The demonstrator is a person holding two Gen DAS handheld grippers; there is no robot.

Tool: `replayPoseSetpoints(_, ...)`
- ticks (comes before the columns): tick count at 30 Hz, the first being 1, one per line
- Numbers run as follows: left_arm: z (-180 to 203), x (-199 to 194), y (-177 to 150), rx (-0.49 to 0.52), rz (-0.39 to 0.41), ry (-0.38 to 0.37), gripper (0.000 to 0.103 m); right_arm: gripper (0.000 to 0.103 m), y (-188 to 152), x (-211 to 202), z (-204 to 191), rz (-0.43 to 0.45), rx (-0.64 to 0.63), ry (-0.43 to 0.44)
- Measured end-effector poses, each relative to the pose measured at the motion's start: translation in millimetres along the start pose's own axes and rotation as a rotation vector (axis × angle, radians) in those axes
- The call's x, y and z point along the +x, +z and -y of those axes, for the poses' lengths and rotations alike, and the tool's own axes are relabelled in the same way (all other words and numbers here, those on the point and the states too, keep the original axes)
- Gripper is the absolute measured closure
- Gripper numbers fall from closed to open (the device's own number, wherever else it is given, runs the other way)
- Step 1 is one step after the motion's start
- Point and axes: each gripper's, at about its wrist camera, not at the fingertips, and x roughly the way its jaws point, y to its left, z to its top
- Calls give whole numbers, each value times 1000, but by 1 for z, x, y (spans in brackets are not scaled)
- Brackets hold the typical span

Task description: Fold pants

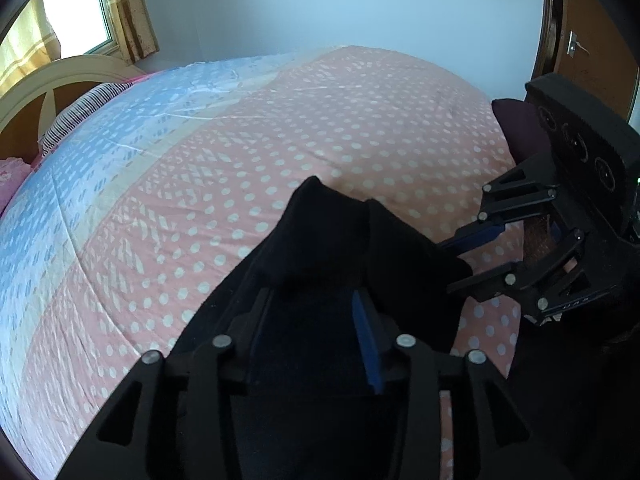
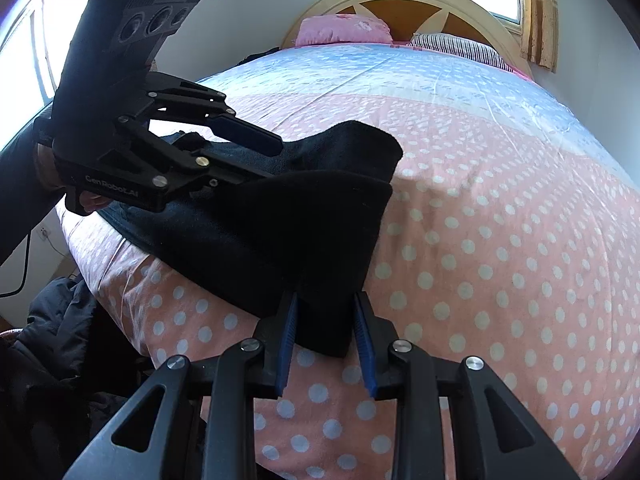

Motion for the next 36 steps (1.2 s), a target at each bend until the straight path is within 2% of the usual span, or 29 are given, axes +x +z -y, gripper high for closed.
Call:
replayPoseSetpoints(5, -2, -2, 0, -10, 12, -34, 60, 73, -2, 0, 1, 2, 4, 4)
replayPoseSetpoints(10, 5, -4, -3, 31, 23, -44, 60, 73, -4, -1, 1, 5, 8, 7)
replayPoseSetpoints(14, 8, 8, -2, 59, -37, -52, 62, 73, -5, -1, 2, 6, 7, 5)
replayPoseSetpoints(17, 14, 15, -1, 91, -69, -50, 70, 73, -5, -1, 2, 6, 8, 6)
replayPoseSetpoints(20, 16, 19, 2, 100, -91, -49, 71, 73, -5, 0, 2, 6, 9, 4)
replayPoseSetpoints(22, 13, 21, 3, 85, -101, -54, 75, 73, -5, 1, 2, 7, 9, 4)
replayPoseSetpoints(23, 12, 21, 3, 79, -101, -54, 87, 73, -5, 1, 2, 7, 9, 4)
replayPoseSetpoints(24, 12, 19, 3, 77, -94, -53, 94, 73, -5, 1, 2, 7, 9, 5)
replayPoseSetpoints(27, 10, 5, 2, 64, -28, -15, 96, 73, -4, 1, 2, 6, 8, 5)
replayPoseSetpoints(28, 5, -3, 3, 35, 6, 7, 96, 73, -4, 1, 2, 6, 9, 4)
replayPoseSetpoints(30, -15, -20, 5, -66, 64, -25, 97, 73, -4, 1, 3, 5, 11, 2)
replayPoseSetpoints(31, -23, -26, 5, -92, 86, -24, 103, 73, -4, 1, 2, 4, 10, 0)
replayPoseSetpoints(33, -38, -30, 1, -141, 93, 25, 103, 73, -4, 1, 2, 4, 7, -3)
replayPoseSetpoints(34, -45, -27, -1, -171, 79, 27, 103, 73, -4, 1, 1, 5, 8, -4)
replayPoseSetpoints(36, -46, -19, -6, -163, 52, 32, 103, 73, -5, 2, 0, 8, 10, -3)
